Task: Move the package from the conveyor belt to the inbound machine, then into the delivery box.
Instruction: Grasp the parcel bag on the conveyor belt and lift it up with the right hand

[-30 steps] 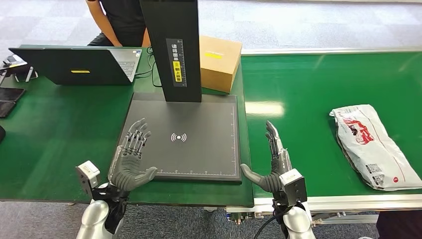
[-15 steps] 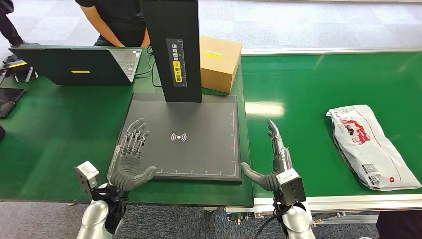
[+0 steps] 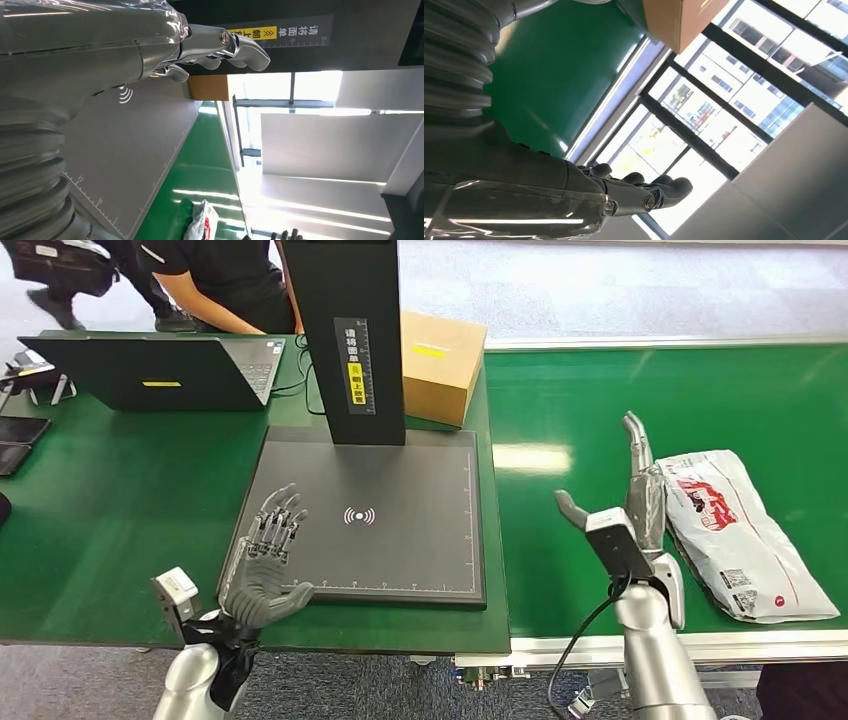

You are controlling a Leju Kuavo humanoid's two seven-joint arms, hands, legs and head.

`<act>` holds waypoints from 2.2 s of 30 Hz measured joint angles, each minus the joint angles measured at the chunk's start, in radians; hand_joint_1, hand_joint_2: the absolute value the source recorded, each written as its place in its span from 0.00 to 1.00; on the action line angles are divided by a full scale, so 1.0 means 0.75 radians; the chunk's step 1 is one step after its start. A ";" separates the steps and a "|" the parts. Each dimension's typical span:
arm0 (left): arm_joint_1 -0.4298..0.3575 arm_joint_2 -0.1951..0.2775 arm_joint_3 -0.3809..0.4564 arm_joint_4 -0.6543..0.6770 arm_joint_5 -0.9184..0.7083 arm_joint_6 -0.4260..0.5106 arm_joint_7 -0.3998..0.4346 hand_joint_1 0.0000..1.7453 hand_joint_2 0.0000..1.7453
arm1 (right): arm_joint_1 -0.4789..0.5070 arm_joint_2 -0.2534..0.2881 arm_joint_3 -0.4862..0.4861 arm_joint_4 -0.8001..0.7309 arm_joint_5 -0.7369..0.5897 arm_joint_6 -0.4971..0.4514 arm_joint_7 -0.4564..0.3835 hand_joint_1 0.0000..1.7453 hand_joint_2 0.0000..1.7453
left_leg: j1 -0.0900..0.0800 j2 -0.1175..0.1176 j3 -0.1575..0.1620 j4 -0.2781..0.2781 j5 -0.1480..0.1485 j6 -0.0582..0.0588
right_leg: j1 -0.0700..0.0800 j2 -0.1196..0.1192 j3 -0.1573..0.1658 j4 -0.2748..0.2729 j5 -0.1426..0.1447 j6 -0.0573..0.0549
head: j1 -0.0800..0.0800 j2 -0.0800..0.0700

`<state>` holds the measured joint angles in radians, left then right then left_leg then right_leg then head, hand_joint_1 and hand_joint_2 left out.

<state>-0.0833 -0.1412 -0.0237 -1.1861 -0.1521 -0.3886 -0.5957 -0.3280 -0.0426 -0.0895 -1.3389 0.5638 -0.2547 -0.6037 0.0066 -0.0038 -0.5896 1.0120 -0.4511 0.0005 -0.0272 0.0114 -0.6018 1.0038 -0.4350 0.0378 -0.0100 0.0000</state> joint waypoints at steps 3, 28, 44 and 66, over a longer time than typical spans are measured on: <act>0.000 0.004 0.000 0.002 0.003 0.004 0.001 0.00 1.00 | -0.057 -0.029 -0.019 0.052 0.048 -0.071 0.069 0.00 1.00 | 0.000 0.000 0.000 0.000 0.000 0.000 | 0.000 0.000 0.000 0.000 0.000 0.000 | 0.000 0.000; 0.033 0.019 0.008 0.003 -0.008 0.004 0.003 0.00 1.00 | -0.298 -0.243 -0.191 0.601 0.107 -0.371 0.227 0.00 1.00 | 0.000 -0.001 -0.001 0.000 0.000 0.000 | 0.000 -0.001 0.000 0.000 0.000 0.000 | 0.000 0.000; 0.031 0.020 0.011 0.003 -0.010 0.008 0.012 0.00 1.00 | -0.397 -0.376 -0.352 1.045 0.205 -0.210 0.600 0.00 1.00 | 0.000 -0.003 -0.001 0.000 0.000 0.000 | 0.000 -0.003 0.000 0.000 0.000 0.001 | 0.000 0.000; -0.058 0.020 0.025 0.080 -0.036 0.006 0.016 0.00 1.00 | -0.455 -0.490 -0.360 1.306 0.443 0.386 1.106 1.00 1.00 | 0.000 -0.003 0.000 0.001 0.000 0.001 | 0.000 -0.004 0.001 0.000 0.000 0.001 | 0.000 0.000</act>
<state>-0.1265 -0.1263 -0.0046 -1.1263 -0.1789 -0.3840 -0.5838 -0.6696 -0.4104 -0.3594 -0.3594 0.8963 0.0350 0.2259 0.0065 -0.0064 -0.5896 1.0127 -0.4508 0.0011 -0.0271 0.0081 -0.6007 1.0036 -0.4350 0.0383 -0.0103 0.0000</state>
